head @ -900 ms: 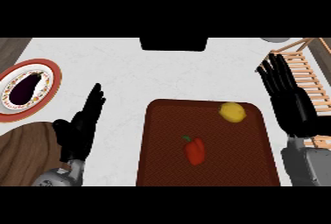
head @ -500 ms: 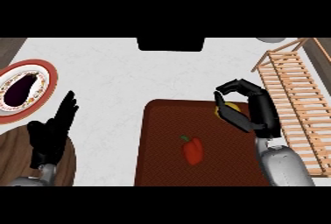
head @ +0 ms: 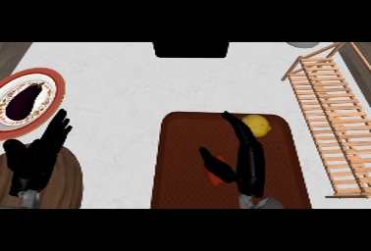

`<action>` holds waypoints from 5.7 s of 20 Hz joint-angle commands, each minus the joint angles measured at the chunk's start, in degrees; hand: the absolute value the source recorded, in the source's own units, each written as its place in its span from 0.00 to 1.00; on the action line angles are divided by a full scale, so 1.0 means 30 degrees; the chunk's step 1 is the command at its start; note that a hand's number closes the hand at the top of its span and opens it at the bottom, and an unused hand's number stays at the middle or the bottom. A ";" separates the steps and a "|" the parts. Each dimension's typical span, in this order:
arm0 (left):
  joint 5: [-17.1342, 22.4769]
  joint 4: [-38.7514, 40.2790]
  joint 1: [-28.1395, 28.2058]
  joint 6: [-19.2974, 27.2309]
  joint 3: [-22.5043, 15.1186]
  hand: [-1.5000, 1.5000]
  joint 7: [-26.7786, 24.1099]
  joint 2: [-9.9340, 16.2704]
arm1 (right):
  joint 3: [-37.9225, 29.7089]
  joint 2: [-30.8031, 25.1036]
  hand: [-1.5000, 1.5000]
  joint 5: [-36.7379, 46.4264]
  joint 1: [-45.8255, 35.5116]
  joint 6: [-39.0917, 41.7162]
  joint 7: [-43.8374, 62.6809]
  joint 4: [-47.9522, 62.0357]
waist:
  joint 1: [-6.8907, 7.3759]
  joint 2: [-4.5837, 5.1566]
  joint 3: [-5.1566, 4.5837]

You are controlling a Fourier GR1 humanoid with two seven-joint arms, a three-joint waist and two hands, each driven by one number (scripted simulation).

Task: Pick the bell pepper from the tray and place it in the tiered shelf

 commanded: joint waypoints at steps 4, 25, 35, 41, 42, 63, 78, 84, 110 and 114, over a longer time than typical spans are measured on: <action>0.0446 0.0529 0.0582 -0.0512 0.1034 0.50 -0.0418 0.0691 | 0.1371 0.0496 0.00 0.8662 0.1392 -0.0132 0.6497 0.0886 | -0.0803 -0.0244 -0.0119; 0.0509 0.1175 -0.0132 -0.1440 0.0861 0.50 -0.0774 0.0060 | 0.6677 0.0497 0.00 0.9408 -0.3710 2.1016 2.3700 -0.2142 | 0.0128 0.0102 0.0098; 0.0624 0.2057 0.0022 -0.2341 0.1506 0.50 -0.1523 -0.0009 | 0.5432 0.0487 0.00 0.8692 -0.4316 2.1883 2.3596 -0.1684 | -0.0084 0.0104 0.0101; 0.0306 0.1641 0.0323 -0.2429 0.1819 0.50 -0.1349 0.0042 | 0.3672 0.0489 0.00 0.9761 -0.3908 2.0959 2.0883 0.0009 | -0.0099 0.0125 0.0125; 0.0350 0.2214 0.0001 -0.2749 0.1960 0.50 -0.1678 -0.0003 | 0.3536 0.0490 0.00 0.9645 -0.4746 2.0110 2.0681 0.1211 | -0.0039 0.0161 0.0122; -0.1260 0.1777 -0.0019 -0.3009 0.2343 0.50 -0.1004 -0.1497 | 0.2616 0.0502 1.00 1.0534 -0.3942 1.8546 1.7315 0.3547 | -0.0078 0.0152 0.0130; -0.1172 0.2383 0.0201 -0.3446 0.3733 0.50 -0.1490 -0.1080 | -0.6163 0.0501 1.00 1.2487 -0.6507 1.6250 2.2503 0.1617 | -0.0549 0.0252 0.0155; -0.1313 0.2373 0.0246 -0.3792 0.3184 0.50 -0.1894 -0.1555 | -0.8568 0.0499 1.00 1.4294 -1.0159 1.5950 2.4955 0.2130 | 0.0260 0.0166 0.0083; -0.1585 0.2968 -0.0619 -0.3984 0.3381 0.50 -0.1410 -0.1475 | -1.2793 0.0507 1.00 2.4152 -2.1475 2.0409 2.4900 0.0519 | 0.0141 -0.0020 0.0054; -0.1854 0.3282 -0.0157 -0.3806 0.3347 0.50 -0.2051 -0.1774 | -1.3869 0.0508 1.00 2.5087 -2.1873 2.1500 2.4138 0.1049 | 0.0101 0.0058 0.0062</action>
